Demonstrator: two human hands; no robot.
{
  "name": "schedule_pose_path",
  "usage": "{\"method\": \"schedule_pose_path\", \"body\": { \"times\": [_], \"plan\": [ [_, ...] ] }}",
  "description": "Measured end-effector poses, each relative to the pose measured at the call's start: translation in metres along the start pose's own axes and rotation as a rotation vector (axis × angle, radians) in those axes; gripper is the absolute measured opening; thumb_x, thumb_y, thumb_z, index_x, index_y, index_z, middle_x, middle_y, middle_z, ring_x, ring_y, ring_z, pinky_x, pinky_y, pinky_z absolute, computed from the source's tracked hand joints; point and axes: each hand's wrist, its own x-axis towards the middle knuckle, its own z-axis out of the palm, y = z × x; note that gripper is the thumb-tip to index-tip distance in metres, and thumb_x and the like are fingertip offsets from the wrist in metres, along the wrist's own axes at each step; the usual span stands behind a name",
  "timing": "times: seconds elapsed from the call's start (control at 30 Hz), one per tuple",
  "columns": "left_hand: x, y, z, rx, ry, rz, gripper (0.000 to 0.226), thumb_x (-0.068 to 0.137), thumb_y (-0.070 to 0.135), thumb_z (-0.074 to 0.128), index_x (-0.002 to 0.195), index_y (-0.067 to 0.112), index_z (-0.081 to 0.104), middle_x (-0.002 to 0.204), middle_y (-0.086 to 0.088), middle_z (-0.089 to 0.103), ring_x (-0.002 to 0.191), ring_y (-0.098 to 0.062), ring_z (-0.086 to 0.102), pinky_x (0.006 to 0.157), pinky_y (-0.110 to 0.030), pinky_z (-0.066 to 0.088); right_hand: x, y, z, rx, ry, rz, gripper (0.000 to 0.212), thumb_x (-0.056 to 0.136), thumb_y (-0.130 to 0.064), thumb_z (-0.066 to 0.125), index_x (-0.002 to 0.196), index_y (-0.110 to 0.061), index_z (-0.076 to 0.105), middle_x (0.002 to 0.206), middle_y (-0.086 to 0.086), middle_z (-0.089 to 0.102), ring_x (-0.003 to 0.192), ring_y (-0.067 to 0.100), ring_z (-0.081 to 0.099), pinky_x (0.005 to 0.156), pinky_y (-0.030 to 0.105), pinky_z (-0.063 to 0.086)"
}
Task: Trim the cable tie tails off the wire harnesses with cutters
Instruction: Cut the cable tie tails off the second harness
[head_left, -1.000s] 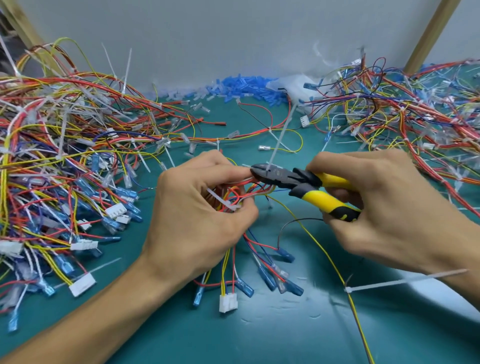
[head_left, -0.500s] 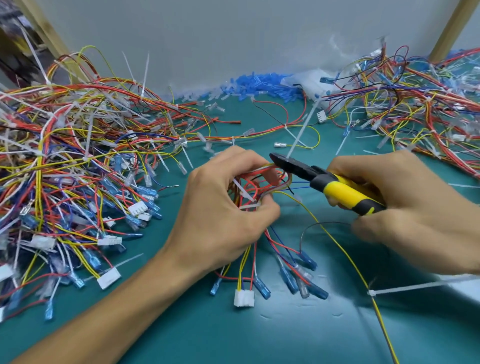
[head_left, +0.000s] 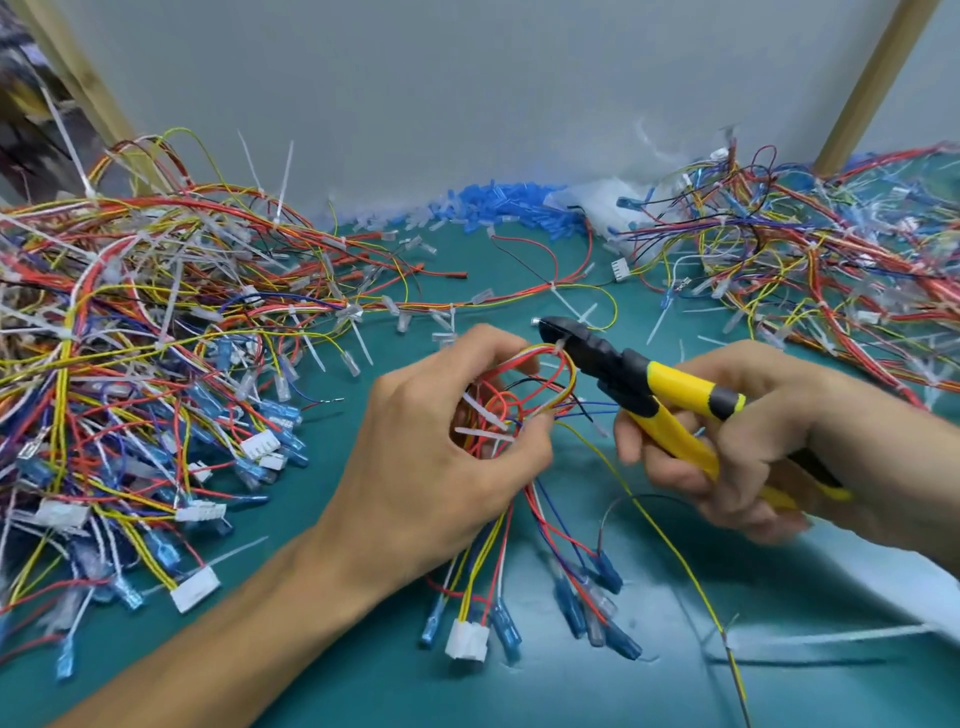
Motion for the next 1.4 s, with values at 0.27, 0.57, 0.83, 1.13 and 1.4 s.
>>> {"method": "schedule_pose_path", "body": {
  "times": [0.27,0.57,0.83,1.13,1.4],
  "plan": [
    [0.001,-0.001,-0.001,0.040,0.084,0.065,0.028,0.082,0.018,0.079,0.110,0.020,0.079,0.079,0.005,0.062,0.072,-0.013,0.059,0.069,-0.023,0.047,-0.033,0.019,-0.036,-0.731,0.521,-0.276,0.032,0.057,-0.015,0.062,0.088,-0.015,0.068,0.065,0.006,0.054,0.057,0.029,0.044,0.048,0.036,0.034],
    [0.000,0.000,0.000,0.077,0.094,0.090,0.031,0.078,0.002,0.086,0.106,0.012,0.079,0.082,0.015,0.056,0.073,-0.001,0.055,0.074,-0.009,0.038,-0.033,0.019,-0.036,-1.186,0.678,-0.426,0.044,0.063,-0.015,0.062,0.105,-0.027,0.061,0.087,-0.014,0.057,0.080,0.011,0.054,0.067,0.019,0.037],
    [-0.002,-0.001,0.003,0.131,0.150,0.111,0.030,0.077,0.001,0.082,0.105,0.010,0.079,0.080,0.003,0.059,0.071,-0.012,0.055,0.073,-0.017,0.043,-0.036,0.016,-0.033,-1.274,0.709,-0.434,0.054,0.068,-0.021,0.067,0.121,-0.028,0.066,0.098,-0.008,0.061,0.084,0.019,0.059,0.075,0.040,0.051],
    [-0.002,-0.002,0.004,0.129,0.187,0.102,0.030,0.075,-0.003,0.081,0.103,0.010,0.080,0.079,0.005,0.058,0.071,-0.008,0.056,0.073,-0.015,0.043,-0.032,0.022,-0.031,-1.374,0.731,-0.468,0.040,0.069,-0.020,0.072,0.099,-0.028,0.048,0.078,-0.011,0.044,0.067,0.029,0.049,0.057,0.044,0.048],
    [-0.003,-0.003,0.004,0.102,0.185,0.114,0.027,0.076,0.004,0.078,0.102,0.011,0.078,0.080,0.012,0.053,0.072,-0.003,0.053,0.072,-0.015,0.042,-0.027,0.028,-0.029,-1.368,0.774,-0.445,0.043,0.065,-0.016,0.074,0.079,-0.027,0.035,0.057,-0.006,0.032,0.055,0.030,0.033,0.047,0.039,0.034]
  ]
}}
